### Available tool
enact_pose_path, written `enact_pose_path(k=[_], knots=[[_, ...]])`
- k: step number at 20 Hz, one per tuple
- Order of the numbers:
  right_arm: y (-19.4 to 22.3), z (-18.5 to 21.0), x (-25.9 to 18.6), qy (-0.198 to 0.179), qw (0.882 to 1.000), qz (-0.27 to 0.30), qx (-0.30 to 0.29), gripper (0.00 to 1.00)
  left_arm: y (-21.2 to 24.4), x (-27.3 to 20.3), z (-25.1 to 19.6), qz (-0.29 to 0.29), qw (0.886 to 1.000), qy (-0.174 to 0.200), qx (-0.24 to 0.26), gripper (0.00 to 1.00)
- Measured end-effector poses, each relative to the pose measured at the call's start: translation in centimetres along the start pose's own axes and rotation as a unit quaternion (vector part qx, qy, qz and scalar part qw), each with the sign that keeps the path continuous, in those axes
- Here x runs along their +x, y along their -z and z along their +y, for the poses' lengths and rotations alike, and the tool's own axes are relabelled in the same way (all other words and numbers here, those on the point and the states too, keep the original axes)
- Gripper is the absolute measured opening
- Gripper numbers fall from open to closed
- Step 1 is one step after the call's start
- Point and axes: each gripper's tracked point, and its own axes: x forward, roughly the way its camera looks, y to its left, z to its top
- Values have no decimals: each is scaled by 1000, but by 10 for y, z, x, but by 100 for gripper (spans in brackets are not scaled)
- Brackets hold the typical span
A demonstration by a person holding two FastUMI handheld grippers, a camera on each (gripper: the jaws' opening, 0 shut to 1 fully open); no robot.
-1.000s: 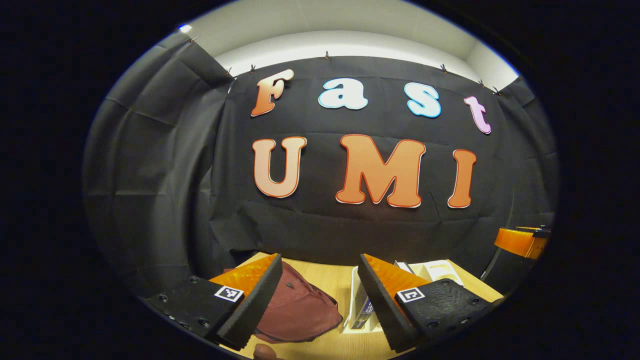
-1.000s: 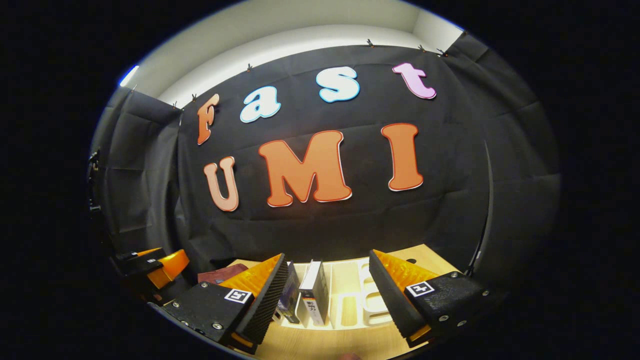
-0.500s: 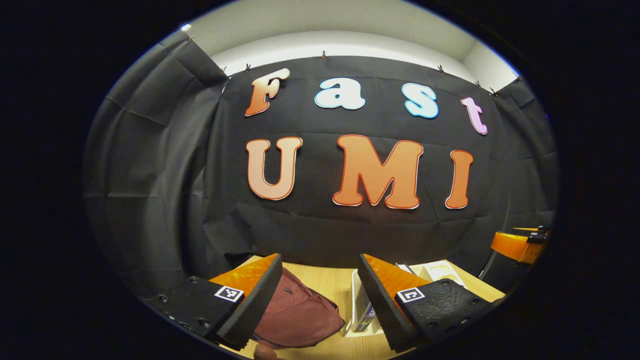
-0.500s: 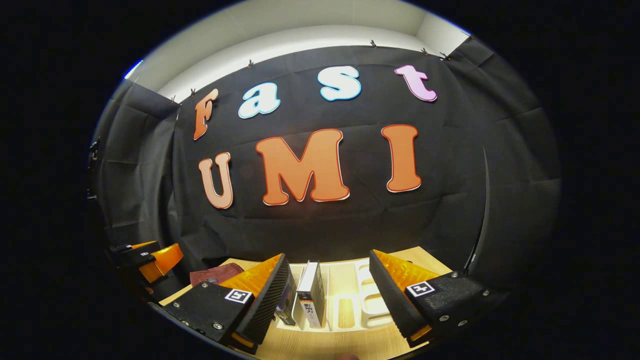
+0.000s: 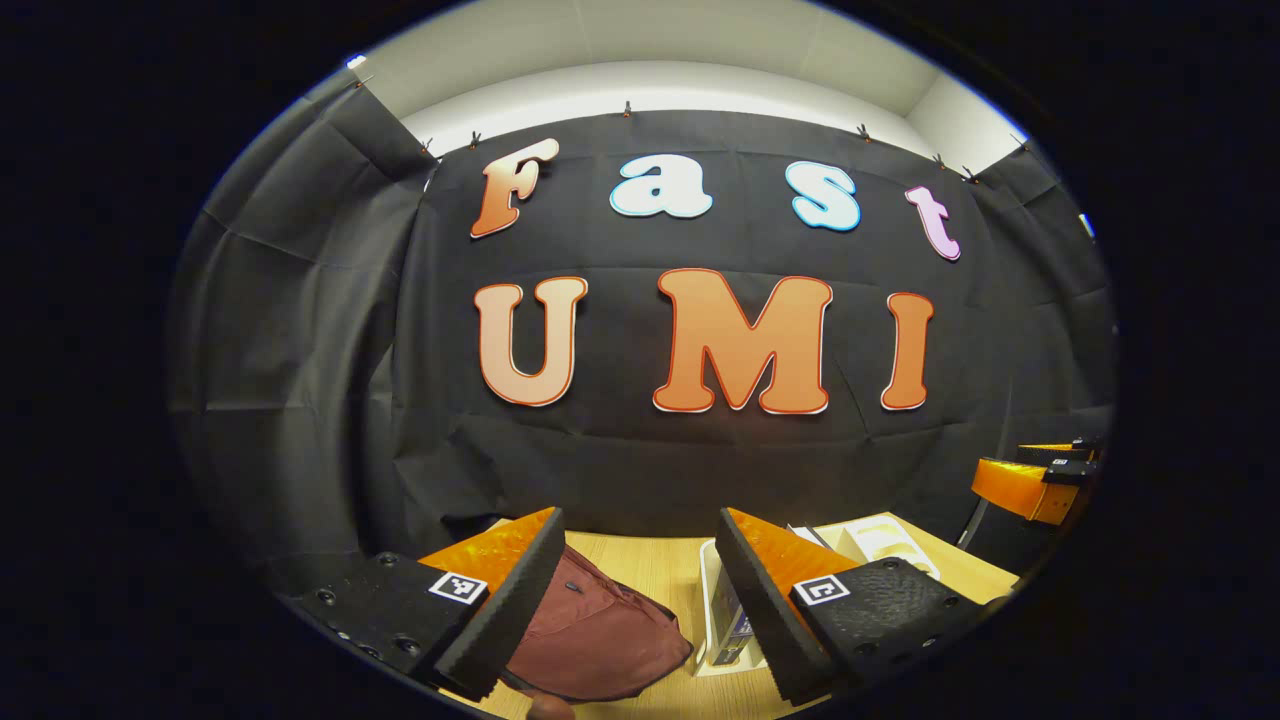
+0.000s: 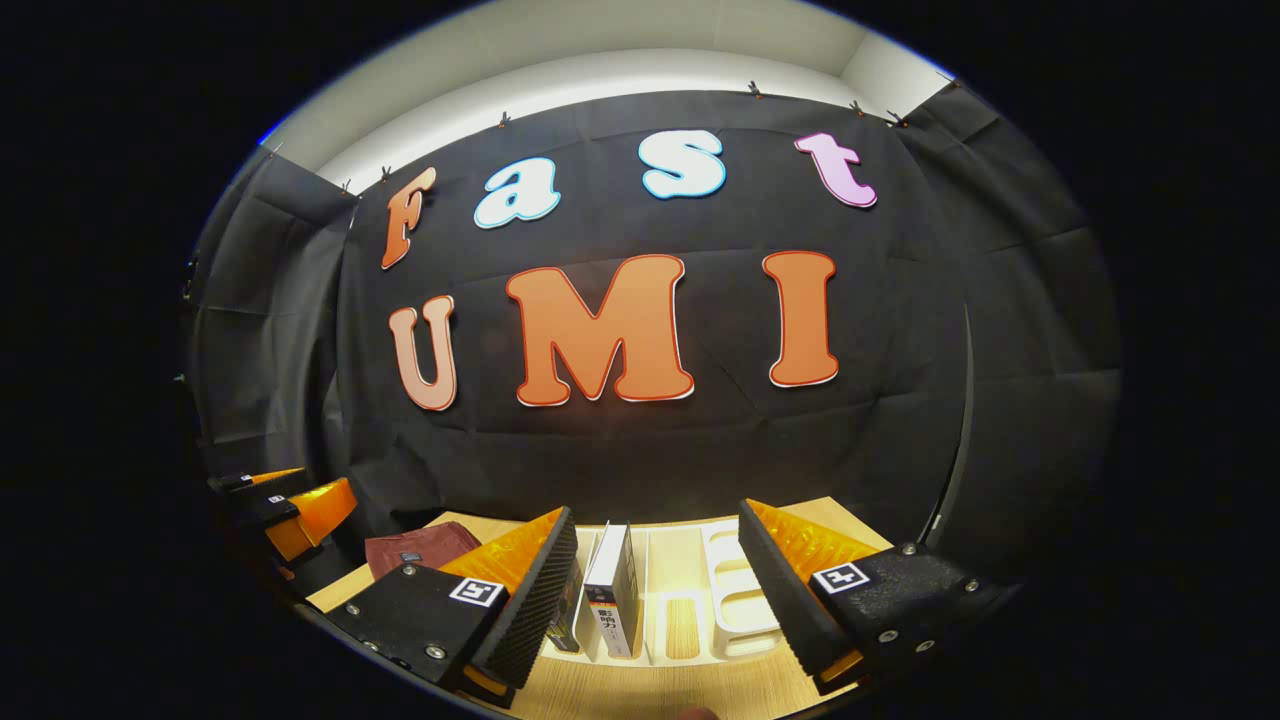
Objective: Open the schoolbag, grab two books from the bookshelf and put them into the schoolbag.
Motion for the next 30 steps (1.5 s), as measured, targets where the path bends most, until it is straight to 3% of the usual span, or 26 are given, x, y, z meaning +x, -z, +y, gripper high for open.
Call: enact_pose_path(k=[13, 18, 22, 24, 26, 28, 30], knots=[[12, -9, 1, 15, 1000, 24, -7, 96, 16, 4, 13, 16, 1000, -12, 0, 95], [24, -19, 0, 18, 999, 47, -3, 96, 67, 9, 24, 56, 996, -12, 69, 95], [36, -39, -7, 37, 997, 66, -8, 96, 136, 11, 25, 124, 983, 15, 132, 95], [40, -54, -11, 52, 996, 75, -15, 96, 168, 11, 27, 160, 971, 17, 178, 96], [44, -69, -15, 67, 994, 83, -18, 96, 204, 16, 11, 189, 955, 44, 222, 96], [44, -82, -19, 79, 993, 90, -17, 96, 244, 16, -5, 218, 944, 72, 237, 96], [44, -96, -23, 94, 991, 95, -14, 96, 282, 17, -8, 257, 926, 83, 266, 96]])
